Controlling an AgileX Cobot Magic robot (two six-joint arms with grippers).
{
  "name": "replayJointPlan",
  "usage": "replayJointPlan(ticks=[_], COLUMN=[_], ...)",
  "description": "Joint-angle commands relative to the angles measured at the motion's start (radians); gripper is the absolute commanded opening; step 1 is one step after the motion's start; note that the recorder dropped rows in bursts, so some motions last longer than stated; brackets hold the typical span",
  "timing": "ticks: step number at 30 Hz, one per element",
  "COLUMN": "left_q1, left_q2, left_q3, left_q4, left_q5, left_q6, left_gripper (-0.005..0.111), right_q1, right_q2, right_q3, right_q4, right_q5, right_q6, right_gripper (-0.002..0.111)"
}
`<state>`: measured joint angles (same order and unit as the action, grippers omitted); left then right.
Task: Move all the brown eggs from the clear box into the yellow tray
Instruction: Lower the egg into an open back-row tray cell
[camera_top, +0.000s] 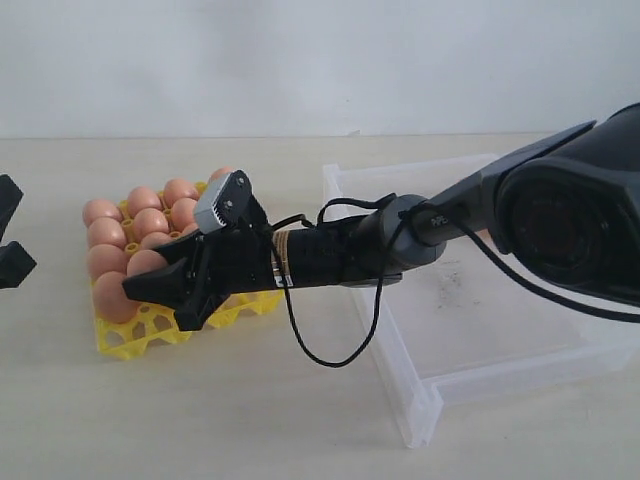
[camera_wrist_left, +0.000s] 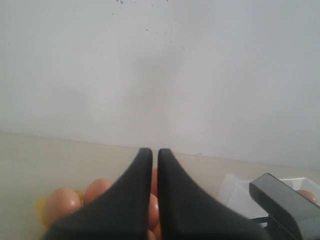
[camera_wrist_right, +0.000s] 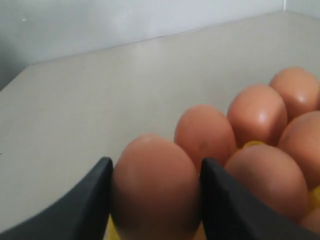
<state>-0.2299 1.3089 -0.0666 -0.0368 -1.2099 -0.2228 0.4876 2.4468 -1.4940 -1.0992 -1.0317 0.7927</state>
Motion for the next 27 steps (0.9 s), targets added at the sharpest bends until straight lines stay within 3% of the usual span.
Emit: replayJointPlan(ticks=[1,12,14,17,20,27], left_q1=[-0.001,-0.001,-0.001,-0.001,-0.001,-0.001], left_q2=[-0.006,-0.006,-0.006,-0.006,-0.006,-0.006], left_q3=[0.006,0.006,0.006,0.006,0.006,0.006], left_q4=[-0.007,-0.007,-0.007,-0.007,-0.007,-0.007], left_q5=[-0.011,-0.011,-0.011,-0.011,-0.011,-0.011], left_q6=[0.007,0.031,0.031,0.031,0.031,0.031], left_gripper=[0.004,0.004,0.004,0.004,0.004,0.004], right_q1=[-0.001,-0.001,-0.001,-0.001,-0.001,-0.001], right_q2=[0.024,0.024,0.024,0.024,0.024,0.024], right_q3=[-0.026,-0.026,-0.026,-0.026,-0.026,-0.026], right_q4=[-0.005,0.062,0.067,0.076,0.076,0.076], right_q5=[0.014,0.034,0.034,0.055,0.082,0.062], right_q6=[0.016,0.016,0.016,0.029,0.037,0.037], right_gripper=[0.0,0.001,0.009,0.035,0.052,0.053])
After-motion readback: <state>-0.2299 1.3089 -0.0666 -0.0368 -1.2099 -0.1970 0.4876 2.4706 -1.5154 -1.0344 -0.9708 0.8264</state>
